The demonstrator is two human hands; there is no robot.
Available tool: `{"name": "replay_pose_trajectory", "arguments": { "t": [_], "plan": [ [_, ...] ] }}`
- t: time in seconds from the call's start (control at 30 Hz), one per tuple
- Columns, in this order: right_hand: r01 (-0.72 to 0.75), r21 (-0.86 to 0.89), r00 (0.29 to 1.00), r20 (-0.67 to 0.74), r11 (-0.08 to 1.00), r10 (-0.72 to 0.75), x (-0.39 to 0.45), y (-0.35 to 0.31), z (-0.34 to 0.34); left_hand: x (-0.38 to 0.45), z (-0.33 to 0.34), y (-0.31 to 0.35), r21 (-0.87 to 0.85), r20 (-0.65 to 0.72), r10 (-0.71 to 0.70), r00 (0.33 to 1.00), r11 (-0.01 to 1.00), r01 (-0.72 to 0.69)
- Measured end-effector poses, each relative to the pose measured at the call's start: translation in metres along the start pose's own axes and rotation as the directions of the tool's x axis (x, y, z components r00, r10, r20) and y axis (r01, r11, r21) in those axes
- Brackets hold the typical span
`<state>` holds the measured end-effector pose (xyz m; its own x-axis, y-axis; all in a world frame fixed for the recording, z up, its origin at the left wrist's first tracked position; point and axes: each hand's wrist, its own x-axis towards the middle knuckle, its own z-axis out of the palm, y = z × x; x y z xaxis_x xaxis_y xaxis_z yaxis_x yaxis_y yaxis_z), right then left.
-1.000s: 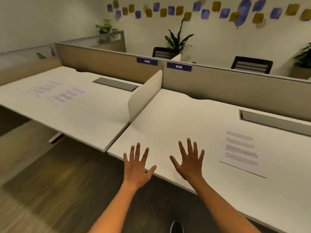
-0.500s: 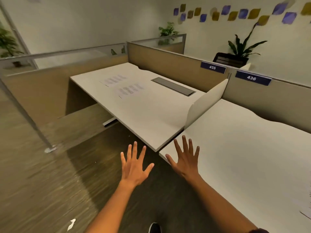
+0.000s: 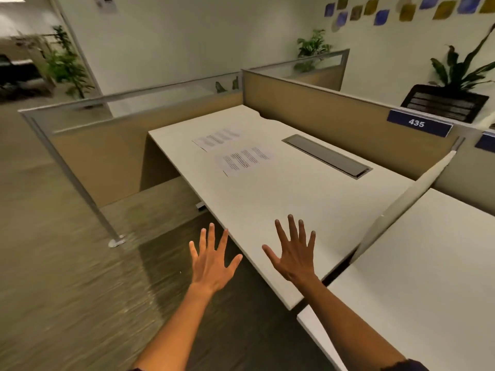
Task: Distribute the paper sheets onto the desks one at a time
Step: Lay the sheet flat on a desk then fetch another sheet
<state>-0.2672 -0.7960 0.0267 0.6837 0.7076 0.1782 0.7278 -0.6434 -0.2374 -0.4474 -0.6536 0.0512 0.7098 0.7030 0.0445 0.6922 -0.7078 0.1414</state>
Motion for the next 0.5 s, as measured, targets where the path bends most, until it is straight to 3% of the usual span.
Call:
{"name": "replay_pose_trajectory", "arguments": {
  "t": [0.3, 0.5],
  "plan": [
    [-0.024, 0.000, 0.998, 0.066, 1.000, 0.024, 0.098, -0.034, 0.046, 0.094, 0.023, -0.059, -0.039, 0.072, -0.053, 0.996, 0.998, 0.056],
    [-0.130, 0.003, 0.988, 0.079, 0.991, 0.130, 0.180, -0.072, 0.074, 0.199, 0.030, -0.105, -0.060, 0.082, 0.029, 0.996, 0.998, -0.024]
  ]
}}
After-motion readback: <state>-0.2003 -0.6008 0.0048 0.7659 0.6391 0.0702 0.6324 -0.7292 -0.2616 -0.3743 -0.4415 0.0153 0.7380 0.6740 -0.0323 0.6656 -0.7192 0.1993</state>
